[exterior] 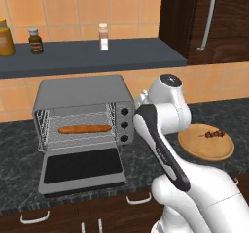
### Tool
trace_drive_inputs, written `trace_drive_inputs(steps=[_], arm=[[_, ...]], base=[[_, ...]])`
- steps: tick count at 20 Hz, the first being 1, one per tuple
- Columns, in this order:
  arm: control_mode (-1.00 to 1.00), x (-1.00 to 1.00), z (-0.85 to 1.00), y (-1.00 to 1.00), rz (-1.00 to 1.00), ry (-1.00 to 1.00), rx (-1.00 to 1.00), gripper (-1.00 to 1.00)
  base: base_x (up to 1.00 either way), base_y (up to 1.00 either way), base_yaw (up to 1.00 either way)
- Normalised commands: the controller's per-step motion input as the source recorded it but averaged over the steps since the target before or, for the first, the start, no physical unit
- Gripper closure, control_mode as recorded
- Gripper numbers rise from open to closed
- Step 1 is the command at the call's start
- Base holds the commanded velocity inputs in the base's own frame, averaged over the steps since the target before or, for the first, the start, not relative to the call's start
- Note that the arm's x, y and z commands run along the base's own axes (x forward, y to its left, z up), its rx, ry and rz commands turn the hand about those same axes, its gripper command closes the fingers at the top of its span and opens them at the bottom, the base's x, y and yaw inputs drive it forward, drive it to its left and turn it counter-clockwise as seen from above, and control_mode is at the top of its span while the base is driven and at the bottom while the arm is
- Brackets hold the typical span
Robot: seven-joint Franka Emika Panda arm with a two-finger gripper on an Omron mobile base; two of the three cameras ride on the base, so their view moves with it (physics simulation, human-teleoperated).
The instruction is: Pick up the kebab skewer and baguette bread, and place them inside the toaster oven. Close the toaster oven door and start by setting the timer.
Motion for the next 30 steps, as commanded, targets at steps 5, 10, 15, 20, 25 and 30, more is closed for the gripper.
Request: trace_drive_inputs(steps=[5,10,15,20,25,30], arm=[[-1.0,-0.01,0.0,-1.0,0.04,0.02,0.0,-1.0],[-1.0,0.0,0.0,-1.0,0.02,0.03,0.0,-1.0],[-1.0,0.0,-0.04,-1.0,0.03,0.03,0.0,-1.0],[-1.0,0.0,-0.16,-1.0,0.07,0.01,0.0,-1.0],[-1.0,0.0,-0.21,-0.95,0.11,0.01,0.02,-1.0],[-1.0,0.0,-0.13,-0.69,0.06,0.14,0.0,-1.0]], base=[[0.0,0.0,0.0],[0.0,0.0,0.0],[0.0,0.0,0.0],[0.0,0.0,0.0],[0.0,0.0,0.0],[0.0,0.0,0.0]])
